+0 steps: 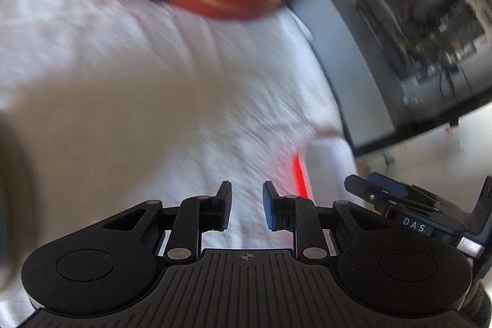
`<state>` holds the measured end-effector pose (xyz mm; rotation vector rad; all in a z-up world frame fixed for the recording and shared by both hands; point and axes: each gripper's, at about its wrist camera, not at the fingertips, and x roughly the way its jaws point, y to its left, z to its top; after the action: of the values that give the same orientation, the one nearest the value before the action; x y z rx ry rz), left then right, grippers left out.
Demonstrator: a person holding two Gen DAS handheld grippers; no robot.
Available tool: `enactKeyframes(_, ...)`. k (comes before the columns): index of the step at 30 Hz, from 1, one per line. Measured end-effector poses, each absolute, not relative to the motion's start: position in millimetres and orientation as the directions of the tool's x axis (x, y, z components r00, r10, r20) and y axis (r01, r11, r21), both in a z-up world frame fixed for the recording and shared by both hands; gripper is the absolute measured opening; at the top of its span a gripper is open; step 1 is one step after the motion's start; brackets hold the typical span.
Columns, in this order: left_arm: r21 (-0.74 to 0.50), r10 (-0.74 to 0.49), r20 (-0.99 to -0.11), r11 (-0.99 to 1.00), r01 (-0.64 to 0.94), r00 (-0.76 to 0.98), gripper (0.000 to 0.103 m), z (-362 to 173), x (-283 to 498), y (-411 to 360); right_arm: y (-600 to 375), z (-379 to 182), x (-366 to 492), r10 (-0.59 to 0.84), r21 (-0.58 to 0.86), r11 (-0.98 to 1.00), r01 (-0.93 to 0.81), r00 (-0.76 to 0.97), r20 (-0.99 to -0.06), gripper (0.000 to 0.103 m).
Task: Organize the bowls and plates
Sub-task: 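Open both tools and move them to the red-rimmed white tray, then grasp the red-rimmed white tray edge with both tools and lift it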
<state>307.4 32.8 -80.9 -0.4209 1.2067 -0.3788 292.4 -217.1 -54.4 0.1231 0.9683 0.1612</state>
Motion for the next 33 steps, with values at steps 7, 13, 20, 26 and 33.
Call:
enactKeyframes(7,-0.552,-0.557,-0.811,0.830,0.082,0.181,0.024,-120,331,-46,-306,-86,263,0.072,0.128,0.990,0.065,0.547,-0.834,0.063)
enactKeyframes(13,-0.518,-0.524,-0.839,0.852,0.080,0.146,0.024,-144,337,-82,-326,-109,266,0.137,0.185,0.982,0.045,0.505,-0.852,0.046)
enactKeyframes(20,-0.492,-0.494,-0.856,0.869,0.054,0.151,0.027,-159,343,-84,-307,-124,282,0.185,0.205,0.979,0.001,0.427,-0.885,0.030)
enactKeyframes(26,-0.410,-0.397,-0.879,0.912,0.007,0.263,0.025,-140,328,-30,-268,-117,293,0.281,0.248,0.959,-0.134,0.380,-0.881,0.030)
enactKeyframes(33,-0.294,-0.233,-0.905,0.947,-0.130,0.355,0.023,-135,301,39,-195,-113,322,0.419,0.326,0.895,-0.303,0.330,-0.846,0.030)
